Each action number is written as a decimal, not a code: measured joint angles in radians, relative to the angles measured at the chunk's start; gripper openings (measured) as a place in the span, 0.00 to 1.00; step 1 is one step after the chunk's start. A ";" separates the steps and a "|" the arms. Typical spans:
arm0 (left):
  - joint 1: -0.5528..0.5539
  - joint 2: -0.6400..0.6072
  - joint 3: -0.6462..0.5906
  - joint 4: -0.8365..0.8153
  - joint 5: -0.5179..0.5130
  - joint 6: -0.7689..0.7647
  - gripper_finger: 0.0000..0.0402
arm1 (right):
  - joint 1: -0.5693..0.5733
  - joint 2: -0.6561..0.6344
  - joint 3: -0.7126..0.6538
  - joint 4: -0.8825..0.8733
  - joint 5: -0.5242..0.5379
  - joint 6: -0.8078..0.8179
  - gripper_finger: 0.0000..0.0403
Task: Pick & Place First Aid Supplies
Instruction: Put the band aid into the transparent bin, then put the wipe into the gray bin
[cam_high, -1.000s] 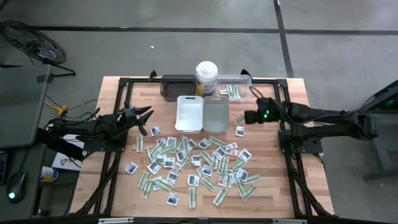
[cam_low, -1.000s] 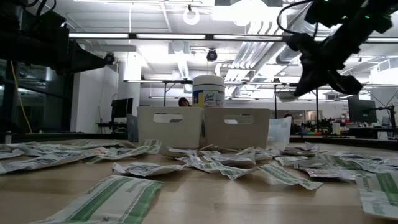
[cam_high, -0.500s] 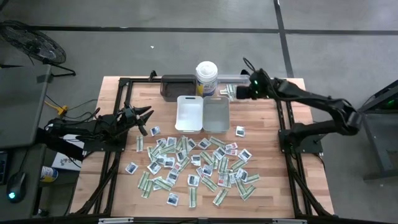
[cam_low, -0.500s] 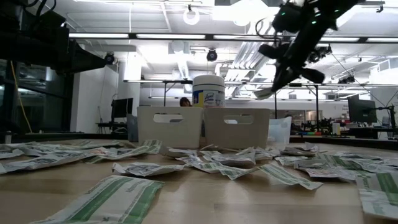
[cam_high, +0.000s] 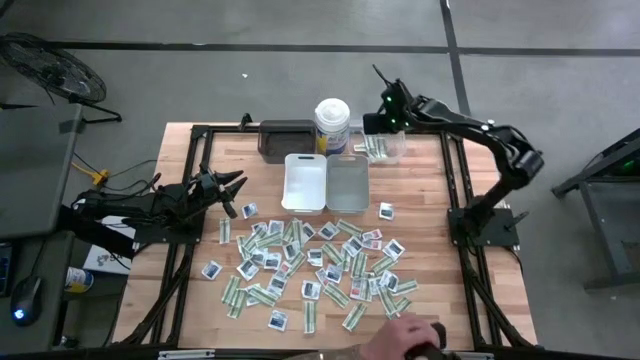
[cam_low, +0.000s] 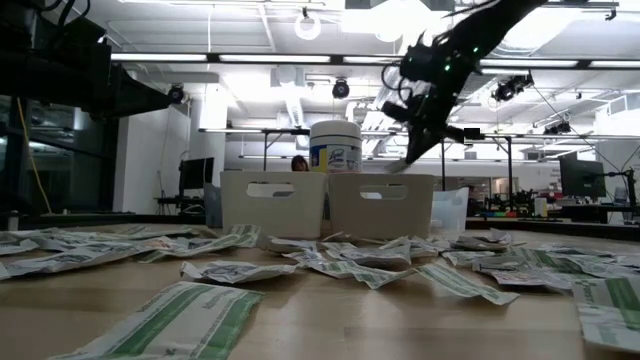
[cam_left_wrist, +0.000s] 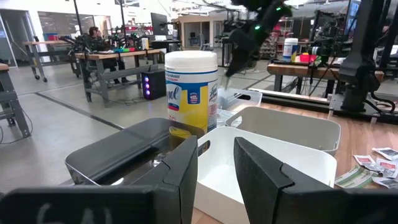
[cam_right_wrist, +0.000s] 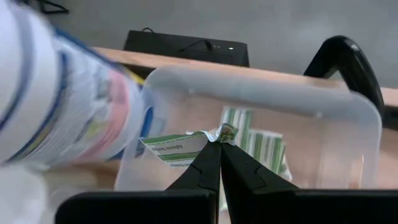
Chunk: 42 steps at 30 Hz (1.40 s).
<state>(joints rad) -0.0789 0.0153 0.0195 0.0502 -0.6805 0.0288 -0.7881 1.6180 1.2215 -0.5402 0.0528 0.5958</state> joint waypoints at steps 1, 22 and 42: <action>0.000 0.000 0.000 0.000 0.000 0.000 0.25 | -0.006 0.021 0.011 0.000 0.000 -0.006 0.00; 0.000 0.000 0.000 0.000 0.000 0.000 0.25 | -0.037 0.162 0.033 -0.085 -0.141 -0.033 0.11; 0.000 0.000 0.000 0.000 0.000 0.000 0.25 | -0.037 0.052 -0.057 -0.031 -0.237 -0.195 0.54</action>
<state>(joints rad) -0.0788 0.0154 0.0194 0.0503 -0.6807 0.0291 -0.8246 1.6696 1.1648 -0.5709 -0.1841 0.4010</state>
